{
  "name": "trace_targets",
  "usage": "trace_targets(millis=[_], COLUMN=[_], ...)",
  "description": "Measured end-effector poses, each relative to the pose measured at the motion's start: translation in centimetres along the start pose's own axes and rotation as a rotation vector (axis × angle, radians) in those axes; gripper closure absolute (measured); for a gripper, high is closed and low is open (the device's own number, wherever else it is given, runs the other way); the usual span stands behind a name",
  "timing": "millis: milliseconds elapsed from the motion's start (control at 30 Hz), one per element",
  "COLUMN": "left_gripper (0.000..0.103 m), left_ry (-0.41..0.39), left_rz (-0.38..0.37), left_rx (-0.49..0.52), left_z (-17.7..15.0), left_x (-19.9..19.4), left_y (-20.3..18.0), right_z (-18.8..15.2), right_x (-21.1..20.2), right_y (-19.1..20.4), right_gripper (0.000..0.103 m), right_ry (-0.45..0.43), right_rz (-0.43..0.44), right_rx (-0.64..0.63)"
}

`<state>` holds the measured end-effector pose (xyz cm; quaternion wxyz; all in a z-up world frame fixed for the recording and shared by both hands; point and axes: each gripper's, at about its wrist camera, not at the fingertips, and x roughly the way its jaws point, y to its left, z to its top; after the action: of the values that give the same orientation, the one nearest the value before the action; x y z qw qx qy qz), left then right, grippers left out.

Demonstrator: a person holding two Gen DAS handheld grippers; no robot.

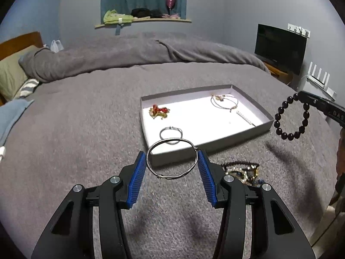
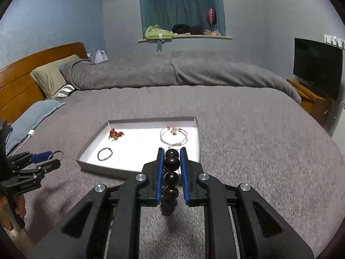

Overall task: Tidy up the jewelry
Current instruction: 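Carry the bangle and dark bead bracelet into the tray and open both tools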

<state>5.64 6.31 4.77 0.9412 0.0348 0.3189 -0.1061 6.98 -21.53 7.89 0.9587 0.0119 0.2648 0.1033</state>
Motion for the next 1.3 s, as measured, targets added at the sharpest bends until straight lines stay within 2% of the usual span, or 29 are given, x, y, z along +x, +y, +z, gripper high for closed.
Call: trace_targets(millis=[400, 600, 767, 900, 1067, 1167, 1300], left_gripper=[0.052, 0.052, 0.052, 0.052, 0.052, 0.052, 0.052], left_ry=[-0.008, 0.005, 0.060, 0.104, 0.172, 0.205, 0.226], left_rz=[0.009, -0.004, -0.045, -0.021, -0.050, -0.028, 0.012], left_rx=[0.031, 0.058, 0.058, 0.080, 0.023, 0.026, 0.041], left_z=[1.3, 2.8, 3.9, 5.0, 6.6, 6.8, 7.0], left_x=[1.3, 3.2, 6.4, 9.3, 13.1, 14.9, 16.3], left_y=[0.4, 0.1, -0.3, -0.4, 0.5, 0.7, 0.7], right_z=[2.0, 2.9, 3.2, 3.5, 3.4, 2.9, 2.2], right_x=[2.9, 4.8, 7.2, 8.9, 10.7, 11.9, 13.1], right_y=[1.6, 2.0, 2.1, 2.3, 3.0, 2.6, 1.8], right_gripper=[0.089, 0.089, 0.088, 0.088, 0.089, 0.088, 0.089], right_ry=[-0.013, -0.009, 0.019, 0.039, 0.066, 0.100, 0.139], right_rz=[0.027, 0.042, 0.064, 0.086, 0.132, 0.149, 0.126], right_rx=[-0.024, -0.023, -0.003, 0.013, 0.021, 0.047, 0.068])
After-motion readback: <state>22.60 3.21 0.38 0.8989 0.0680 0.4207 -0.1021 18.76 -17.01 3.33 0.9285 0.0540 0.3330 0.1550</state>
